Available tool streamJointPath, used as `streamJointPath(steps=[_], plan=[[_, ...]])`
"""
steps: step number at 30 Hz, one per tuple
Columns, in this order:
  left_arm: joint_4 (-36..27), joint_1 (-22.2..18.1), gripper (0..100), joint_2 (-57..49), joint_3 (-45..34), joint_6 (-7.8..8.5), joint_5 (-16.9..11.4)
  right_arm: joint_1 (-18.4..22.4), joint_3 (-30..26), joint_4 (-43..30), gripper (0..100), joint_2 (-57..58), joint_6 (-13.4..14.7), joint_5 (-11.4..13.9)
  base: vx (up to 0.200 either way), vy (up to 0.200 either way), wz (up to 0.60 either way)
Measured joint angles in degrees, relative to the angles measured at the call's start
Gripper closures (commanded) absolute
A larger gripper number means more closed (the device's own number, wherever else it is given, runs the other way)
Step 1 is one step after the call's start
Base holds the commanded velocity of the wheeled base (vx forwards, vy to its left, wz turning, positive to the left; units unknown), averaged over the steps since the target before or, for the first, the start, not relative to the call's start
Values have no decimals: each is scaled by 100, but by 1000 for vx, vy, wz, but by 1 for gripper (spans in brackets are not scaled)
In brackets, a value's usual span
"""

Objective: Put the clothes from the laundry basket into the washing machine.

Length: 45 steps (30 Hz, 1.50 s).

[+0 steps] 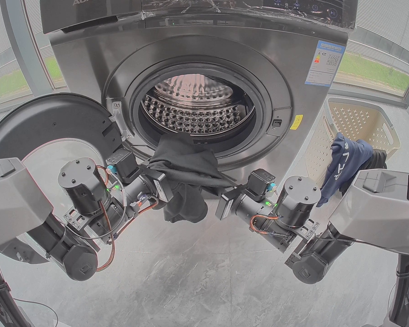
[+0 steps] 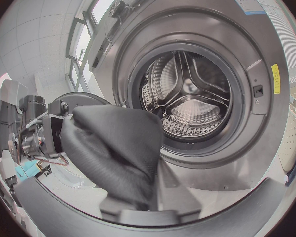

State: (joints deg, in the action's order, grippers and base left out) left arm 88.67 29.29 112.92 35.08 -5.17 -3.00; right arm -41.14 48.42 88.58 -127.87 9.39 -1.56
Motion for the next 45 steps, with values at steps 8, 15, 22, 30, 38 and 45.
streamJointPath(steps=[8, 15, 22, 30, 38, 45], plan=[[1, 30, 100, -107, -44, -9, 51, -59, -578, -11, 0, 216, -52, 169, 0, 0, 0], [-5, 6, 100, -269, -286, -18, 108, -332, -1838, -11, 0, 763, -195, 546, 0, 0, 0], [-10, -9, 100, -614, -894, -18, 139, -447, -2836, 0, 0, 1701, -228, 605, 0, 0, 0], [-10, -5, 100, -989, -1524, 0, 104, 330, -3043, -1, 0, 2085, -219, 290, 0, 0, 0], [-11, -27, 100, -1141, -1915, 134, 104, 917, -3079, -6, 0, 2158, -165, 251, 0, 0, 0], [-10, -28, 100, -1168, -1971, 138, 104, 1185, -3090, -1, 0, 2002, -105, 94, 57, 0, 0]])
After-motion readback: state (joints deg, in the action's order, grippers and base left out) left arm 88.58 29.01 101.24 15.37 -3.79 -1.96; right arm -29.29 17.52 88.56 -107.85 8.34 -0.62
